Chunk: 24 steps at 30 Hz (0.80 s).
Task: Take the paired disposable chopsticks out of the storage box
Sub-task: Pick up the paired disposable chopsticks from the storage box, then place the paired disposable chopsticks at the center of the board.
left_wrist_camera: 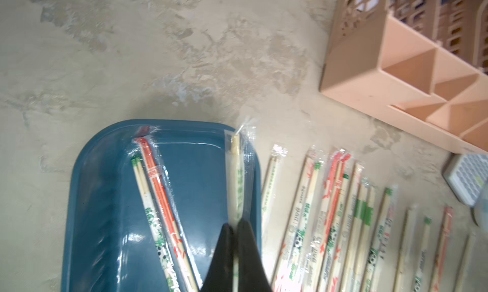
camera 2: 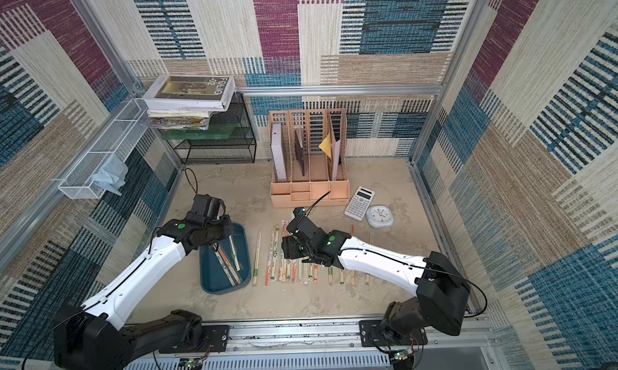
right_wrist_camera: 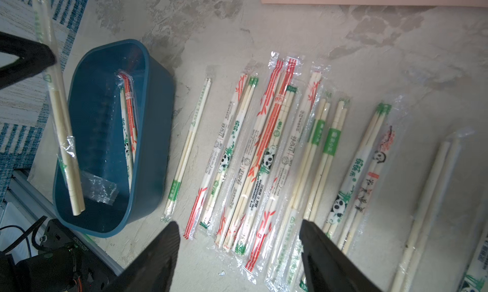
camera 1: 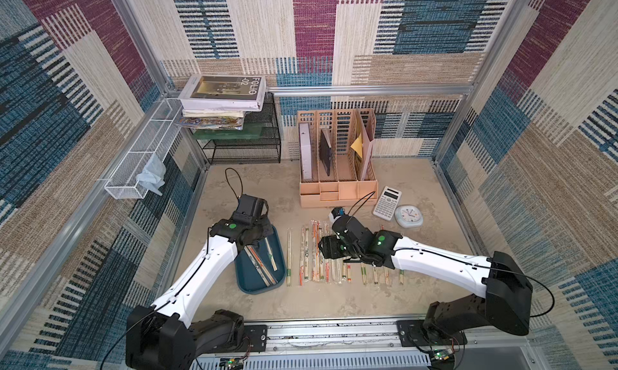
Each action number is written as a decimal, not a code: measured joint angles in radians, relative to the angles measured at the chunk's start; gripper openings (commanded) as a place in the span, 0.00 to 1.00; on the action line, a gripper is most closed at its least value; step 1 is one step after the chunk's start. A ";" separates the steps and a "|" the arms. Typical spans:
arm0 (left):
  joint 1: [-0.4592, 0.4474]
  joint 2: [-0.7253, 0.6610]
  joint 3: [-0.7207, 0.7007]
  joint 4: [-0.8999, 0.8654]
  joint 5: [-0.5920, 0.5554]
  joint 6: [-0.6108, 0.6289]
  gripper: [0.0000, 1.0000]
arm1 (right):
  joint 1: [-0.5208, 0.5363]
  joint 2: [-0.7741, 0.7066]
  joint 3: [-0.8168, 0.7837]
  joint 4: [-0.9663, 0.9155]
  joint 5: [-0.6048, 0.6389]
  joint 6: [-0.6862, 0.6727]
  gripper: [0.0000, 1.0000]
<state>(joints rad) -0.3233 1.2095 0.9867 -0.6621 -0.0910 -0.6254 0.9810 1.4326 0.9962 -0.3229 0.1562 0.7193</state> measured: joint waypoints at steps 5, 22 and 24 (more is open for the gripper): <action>-0.147 0.080 0.073 -0.020 -0.016 0.026 0.00 | -0.014 -0.023 -0.018 0.000 0.000 0.000 0.75; -0.343 0.351 0.127 -0.014 -0.115 -0.003 0.03 | -0.040 -0.080 -0.073 -0.001 0.000 0.008 0.75; -0.346 0.378 0.120 -0.006 -0.120 -0.009 0.05 | -0.042 -0.080 -0.073 -0.001 0.000 0.008 0.75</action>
<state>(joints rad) -0.6693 1.5871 1.1065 -0.6685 -0.2108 -0.6346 0.9394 1.3525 0.9230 -0.3237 0.1562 0.7277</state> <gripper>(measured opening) 0.060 0.752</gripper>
